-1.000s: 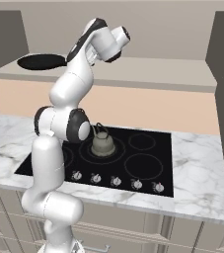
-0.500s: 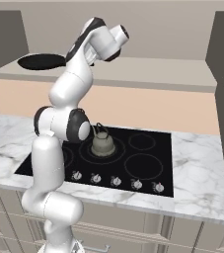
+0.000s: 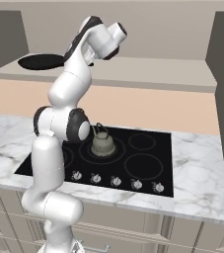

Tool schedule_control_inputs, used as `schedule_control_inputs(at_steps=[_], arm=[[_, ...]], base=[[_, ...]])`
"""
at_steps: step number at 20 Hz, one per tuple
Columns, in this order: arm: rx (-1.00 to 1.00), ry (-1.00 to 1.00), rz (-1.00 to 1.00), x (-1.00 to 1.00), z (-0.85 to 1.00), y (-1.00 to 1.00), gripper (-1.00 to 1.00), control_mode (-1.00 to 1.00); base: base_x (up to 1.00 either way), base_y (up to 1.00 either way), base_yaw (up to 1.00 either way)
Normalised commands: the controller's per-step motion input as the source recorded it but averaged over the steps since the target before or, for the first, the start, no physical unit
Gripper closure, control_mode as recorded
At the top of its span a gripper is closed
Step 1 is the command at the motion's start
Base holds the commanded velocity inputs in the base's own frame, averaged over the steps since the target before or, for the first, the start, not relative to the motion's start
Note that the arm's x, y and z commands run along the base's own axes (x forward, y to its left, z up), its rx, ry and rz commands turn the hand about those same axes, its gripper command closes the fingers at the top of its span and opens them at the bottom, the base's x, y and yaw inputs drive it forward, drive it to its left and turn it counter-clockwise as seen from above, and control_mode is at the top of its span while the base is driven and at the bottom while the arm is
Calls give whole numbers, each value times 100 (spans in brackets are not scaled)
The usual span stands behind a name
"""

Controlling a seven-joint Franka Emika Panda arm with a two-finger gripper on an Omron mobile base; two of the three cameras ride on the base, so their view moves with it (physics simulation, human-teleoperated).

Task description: Pick the pan from the cabinet and place it on the stove. Then turn on the stove burner for the pan.

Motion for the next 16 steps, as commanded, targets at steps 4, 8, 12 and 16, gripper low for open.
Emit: schedule_control_inputs(at_steps=[4,8,12,16], arm=[[-5,0,0,0,-31,0,-100,-100],[-6,0,0,0,-31,0,-100,-100],[-6,0,0,0,-33,0,-100,-100],[-5,0,0,0,-35,0,-100,-100]], base=[[0,0,0],[0,0,0],[0,0,0],[0,0,0]])
